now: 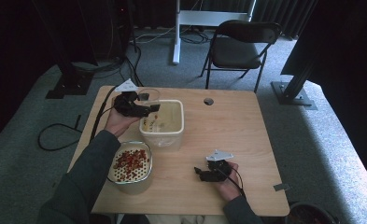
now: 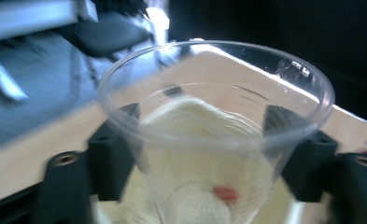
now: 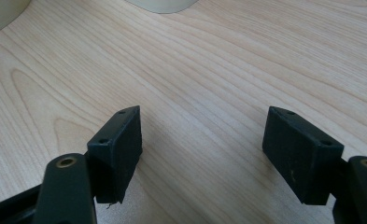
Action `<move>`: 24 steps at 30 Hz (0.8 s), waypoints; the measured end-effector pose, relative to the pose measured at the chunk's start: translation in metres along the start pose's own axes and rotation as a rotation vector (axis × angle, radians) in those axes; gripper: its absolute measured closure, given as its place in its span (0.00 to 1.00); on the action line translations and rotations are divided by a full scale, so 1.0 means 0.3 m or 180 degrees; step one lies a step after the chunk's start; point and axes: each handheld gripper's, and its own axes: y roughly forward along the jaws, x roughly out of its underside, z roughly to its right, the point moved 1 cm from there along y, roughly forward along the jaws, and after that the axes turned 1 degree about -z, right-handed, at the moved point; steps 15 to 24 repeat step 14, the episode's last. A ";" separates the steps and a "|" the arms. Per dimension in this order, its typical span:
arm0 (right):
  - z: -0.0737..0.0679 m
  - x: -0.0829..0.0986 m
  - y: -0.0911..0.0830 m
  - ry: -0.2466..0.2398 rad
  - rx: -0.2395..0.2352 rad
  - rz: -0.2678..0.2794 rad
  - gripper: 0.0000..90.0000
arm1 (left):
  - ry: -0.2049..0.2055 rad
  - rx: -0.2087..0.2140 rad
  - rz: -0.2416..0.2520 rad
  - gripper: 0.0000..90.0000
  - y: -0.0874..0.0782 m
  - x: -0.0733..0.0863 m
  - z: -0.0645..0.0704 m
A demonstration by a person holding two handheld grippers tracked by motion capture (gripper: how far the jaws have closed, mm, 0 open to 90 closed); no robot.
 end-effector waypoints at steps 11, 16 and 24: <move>-0.001 0.000 0.000 -0.0011 0.0003 -0.0002 0.31 | 0.0080 0.0169 0.0033 0.14 -0.028 -0.006 0.021; -0.001 0.000 0.000 -0.0008 -0.0003 0.0003 0.31 | 0.0110 0.0032 0.0133 0.15 -0.084 -0.015 0.024; -0.001 0.000 0.000 -0.0008 -0.0003 0.0003 0.31 | 0.0110 0.0032 0.0133 0.15 -0.084 -0.015 0.024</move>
